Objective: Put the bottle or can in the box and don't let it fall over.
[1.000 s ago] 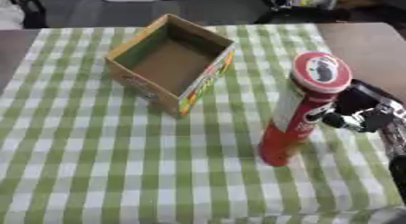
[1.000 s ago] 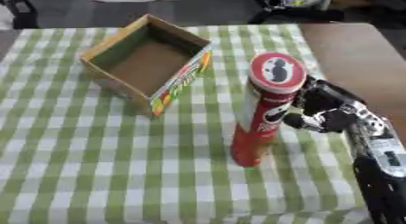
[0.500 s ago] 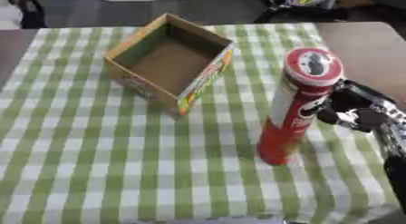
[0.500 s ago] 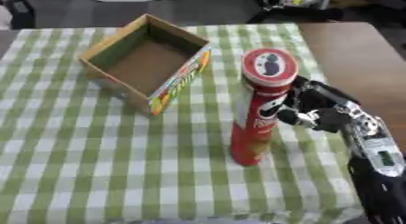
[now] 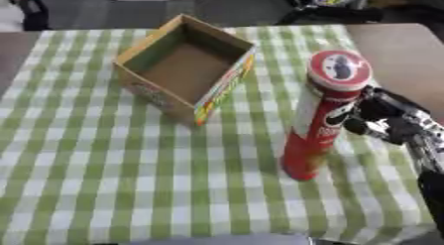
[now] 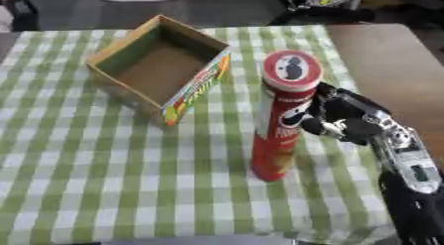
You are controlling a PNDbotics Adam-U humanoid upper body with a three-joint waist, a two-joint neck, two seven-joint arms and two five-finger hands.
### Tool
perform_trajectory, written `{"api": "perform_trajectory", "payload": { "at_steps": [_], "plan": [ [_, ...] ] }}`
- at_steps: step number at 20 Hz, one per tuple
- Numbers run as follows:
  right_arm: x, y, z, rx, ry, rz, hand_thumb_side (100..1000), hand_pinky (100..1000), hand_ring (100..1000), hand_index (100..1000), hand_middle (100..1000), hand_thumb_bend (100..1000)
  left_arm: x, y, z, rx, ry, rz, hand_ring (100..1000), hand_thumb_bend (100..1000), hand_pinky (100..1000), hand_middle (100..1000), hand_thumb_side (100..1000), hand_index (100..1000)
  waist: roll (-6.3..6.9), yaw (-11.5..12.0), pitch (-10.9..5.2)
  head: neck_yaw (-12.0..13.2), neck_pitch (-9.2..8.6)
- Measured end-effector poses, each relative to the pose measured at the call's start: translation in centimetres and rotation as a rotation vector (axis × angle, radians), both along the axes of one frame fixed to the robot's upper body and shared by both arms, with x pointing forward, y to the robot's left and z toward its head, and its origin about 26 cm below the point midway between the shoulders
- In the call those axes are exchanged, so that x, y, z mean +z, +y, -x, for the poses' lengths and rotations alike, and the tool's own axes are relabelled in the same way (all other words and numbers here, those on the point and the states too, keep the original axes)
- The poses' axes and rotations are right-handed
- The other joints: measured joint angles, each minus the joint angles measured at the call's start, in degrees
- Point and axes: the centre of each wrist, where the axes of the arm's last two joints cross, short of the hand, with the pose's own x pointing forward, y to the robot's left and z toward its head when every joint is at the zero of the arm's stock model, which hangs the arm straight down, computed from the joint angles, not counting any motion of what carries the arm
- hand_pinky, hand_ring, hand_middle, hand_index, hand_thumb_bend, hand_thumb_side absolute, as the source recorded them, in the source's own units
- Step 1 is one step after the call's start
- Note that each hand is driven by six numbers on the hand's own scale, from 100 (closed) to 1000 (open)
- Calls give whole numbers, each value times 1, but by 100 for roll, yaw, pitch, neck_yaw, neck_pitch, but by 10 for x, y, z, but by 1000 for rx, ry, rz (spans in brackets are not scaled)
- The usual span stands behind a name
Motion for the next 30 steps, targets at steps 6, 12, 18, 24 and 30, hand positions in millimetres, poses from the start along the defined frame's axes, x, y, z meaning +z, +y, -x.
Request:
{"api": "perform_trajectory", "payload": {
  "at_steps": [6, 12, 18, 24, 30],
  "plan": [
    [0, 0, 2, -1, -1, 2, 286, 1000, 1000, 1000, 1000, 543, 0, 0, 0, -1, -1, -1, 1000, 198, 1000, 1000, 767, 794, 0, -7, 2, 1, -1],
    [-4, -4, 7, -9, 7, 11, 305, 1000, 1000, 1000, 1000, 557, 0, 0, 0, -3, -3, -2, 1000, 198, 1000, 1000, 766, 794, 2, -22, 2, 1, -20],
    [-4, -11, 12, -11, 3, 31, 273, 1000, 1000, 1000, 1000, 576, 0, 0, 0, -3, -3, -2, 1000, 198, 1000, 1000, 767, 794, 10, -40, 2, 1, -42],
    [-4, -14, 14, -37, 8, 30, 272, 1000, 1000, 1000, 1000, 577, 0, 0, 0, -3, -2, -6, 1000, 197, 1000, 1000, 768, 795, 14, -51, 2, 1, -43],
    [-5, -16, 14, -78, 23, 28, 265, 1000, 1000, 1000, 1000, 578, 0, 0, 0, -3, -1, -7, 1000, 198, 1000, 1000, 770, 795, 15, -59, 10, 1, -44]
  ]
}}
